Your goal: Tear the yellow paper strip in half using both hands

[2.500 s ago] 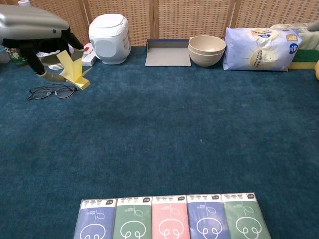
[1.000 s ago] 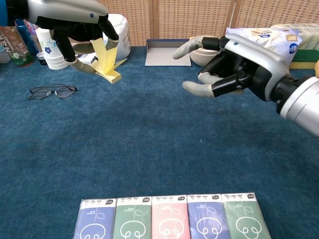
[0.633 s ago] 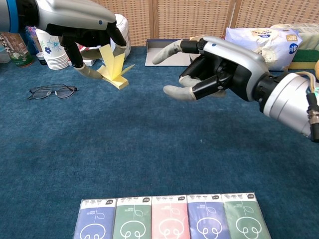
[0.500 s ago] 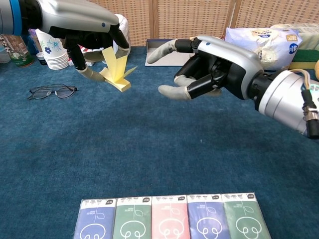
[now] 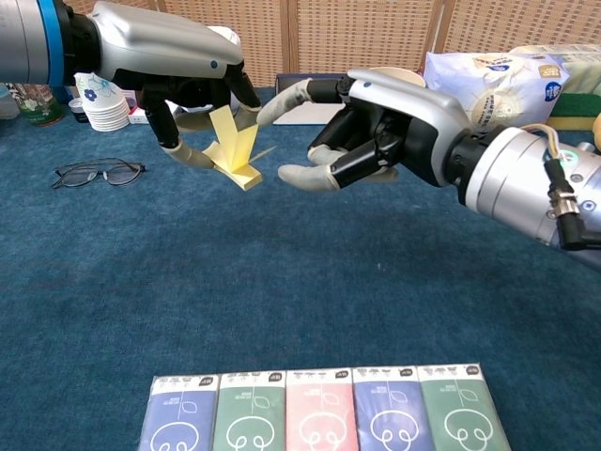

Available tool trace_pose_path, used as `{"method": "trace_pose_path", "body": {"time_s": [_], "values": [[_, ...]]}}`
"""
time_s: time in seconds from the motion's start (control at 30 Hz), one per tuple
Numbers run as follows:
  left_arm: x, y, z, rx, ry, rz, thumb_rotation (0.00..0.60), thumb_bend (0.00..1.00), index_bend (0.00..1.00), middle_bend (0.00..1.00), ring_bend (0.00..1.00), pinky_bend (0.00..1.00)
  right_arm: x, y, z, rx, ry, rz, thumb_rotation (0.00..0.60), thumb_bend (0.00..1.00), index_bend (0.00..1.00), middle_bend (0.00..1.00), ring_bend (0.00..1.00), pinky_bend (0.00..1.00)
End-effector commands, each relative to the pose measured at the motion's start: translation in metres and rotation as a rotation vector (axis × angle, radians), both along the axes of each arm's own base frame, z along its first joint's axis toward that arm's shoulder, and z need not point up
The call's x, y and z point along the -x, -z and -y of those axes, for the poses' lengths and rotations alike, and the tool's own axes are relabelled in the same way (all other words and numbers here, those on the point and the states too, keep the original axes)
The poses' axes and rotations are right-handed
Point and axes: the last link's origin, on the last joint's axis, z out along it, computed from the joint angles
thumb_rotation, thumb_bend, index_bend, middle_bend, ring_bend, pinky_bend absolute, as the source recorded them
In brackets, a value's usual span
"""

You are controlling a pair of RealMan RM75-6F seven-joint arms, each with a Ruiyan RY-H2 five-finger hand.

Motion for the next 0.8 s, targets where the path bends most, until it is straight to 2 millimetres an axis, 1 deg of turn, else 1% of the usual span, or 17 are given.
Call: {"method": "trace_pose_path", "body": {"time_s": [0.03,0.47,0.67,0.8], "values": [[-0.0004,0.0013,-0.0008,-0.002,0.001,0.002,0.6,0.35,0.65,0.81,0.89,0.97,-0.0032,0.0001,0.0,-0.005,-0.007,0.001,0.6,0.33,0.28,0.98,1.0,1.0],[-0.0019,0.006,-0.0047,-0.001,-0.014,0.015,0.6,0.35,0.65,0.81,0.89,0.97,-0.0103,0.0053,-0.0024,-0.021,-0.026,-0.005,0.6,0.33,0.31,0.98,1.0,1.0],[-0.0008,0.0092,-0.0034,0.01,-0.01,0.005,0.6,0.35,0.65,0.81,0.89,0.97,-0.0111,0.0061,-0.0012,-0.025,-0.026,-0.008,0.6,0.33,0.29,0.98,1.0,1.0],[0.0017,0.011,-0.0042,0.012,-0.009,-0.004,0.6,0.35,0.65,0.81,0.89,0.97,-0.0069,0.0078,0.001,-0.028,-0.014,-0.02,0.6,0.33,0.28,0.98,1.0,1.0]]}}
